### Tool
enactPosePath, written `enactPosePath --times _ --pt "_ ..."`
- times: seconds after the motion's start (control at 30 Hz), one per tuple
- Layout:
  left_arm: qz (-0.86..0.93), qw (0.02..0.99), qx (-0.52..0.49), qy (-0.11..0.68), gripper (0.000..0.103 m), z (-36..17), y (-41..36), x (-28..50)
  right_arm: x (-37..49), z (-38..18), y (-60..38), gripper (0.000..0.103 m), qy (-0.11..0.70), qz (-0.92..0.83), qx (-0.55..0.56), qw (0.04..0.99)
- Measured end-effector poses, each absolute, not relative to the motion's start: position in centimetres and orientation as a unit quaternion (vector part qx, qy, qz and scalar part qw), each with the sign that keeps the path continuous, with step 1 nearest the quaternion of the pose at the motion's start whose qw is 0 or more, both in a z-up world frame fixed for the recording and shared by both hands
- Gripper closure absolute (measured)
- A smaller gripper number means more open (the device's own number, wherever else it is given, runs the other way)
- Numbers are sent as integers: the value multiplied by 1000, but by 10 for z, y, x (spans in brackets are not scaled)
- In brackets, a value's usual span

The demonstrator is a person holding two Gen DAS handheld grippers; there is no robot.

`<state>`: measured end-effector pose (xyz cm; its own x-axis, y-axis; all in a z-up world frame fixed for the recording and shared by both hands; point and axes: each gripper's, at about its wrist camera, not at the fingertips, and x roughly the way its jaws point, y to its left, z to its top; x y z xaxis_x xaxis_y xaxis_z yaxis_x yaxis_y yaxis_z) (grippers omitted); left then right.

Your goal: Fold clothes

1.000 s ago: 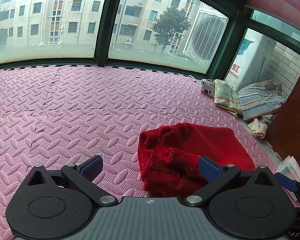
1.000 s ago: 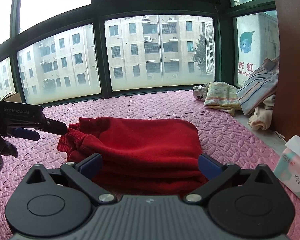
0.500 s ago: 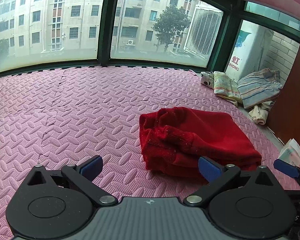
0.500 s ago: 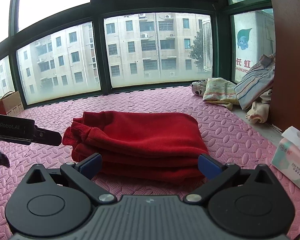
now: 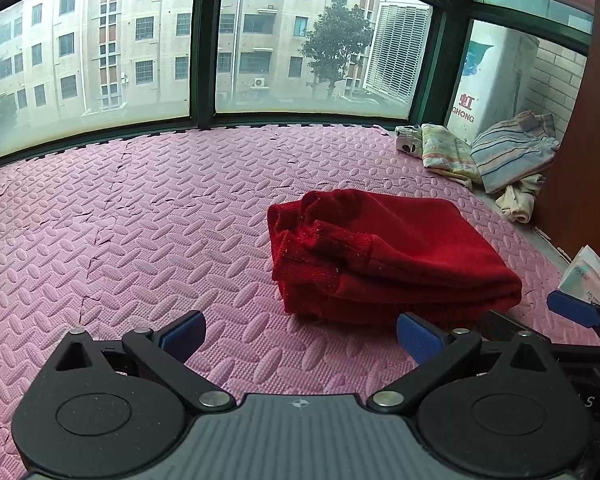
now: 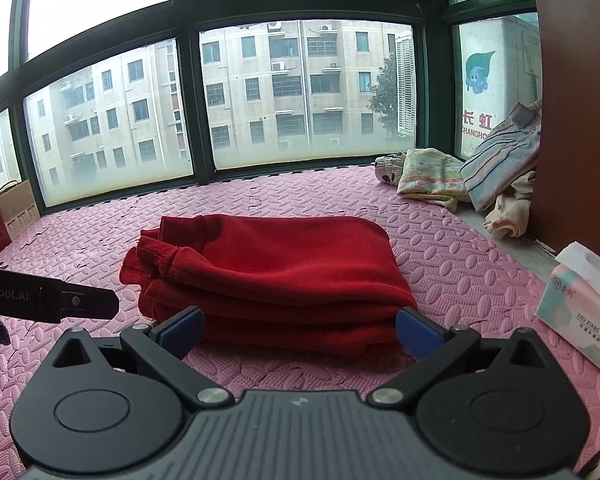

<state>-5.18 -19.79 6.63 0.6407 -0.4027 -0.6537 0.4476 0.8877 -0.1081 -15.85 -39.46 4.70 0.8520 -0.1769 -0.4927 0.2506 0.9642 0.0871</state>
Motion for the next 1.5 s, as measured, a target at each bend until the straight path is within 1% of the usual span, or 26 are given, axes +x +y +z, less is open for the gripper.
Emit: enactPosePath --times 1.5 --pt "-232 893 63 380 0 48 -213 -73 -164 42 -399 0 292 -152 72 942"
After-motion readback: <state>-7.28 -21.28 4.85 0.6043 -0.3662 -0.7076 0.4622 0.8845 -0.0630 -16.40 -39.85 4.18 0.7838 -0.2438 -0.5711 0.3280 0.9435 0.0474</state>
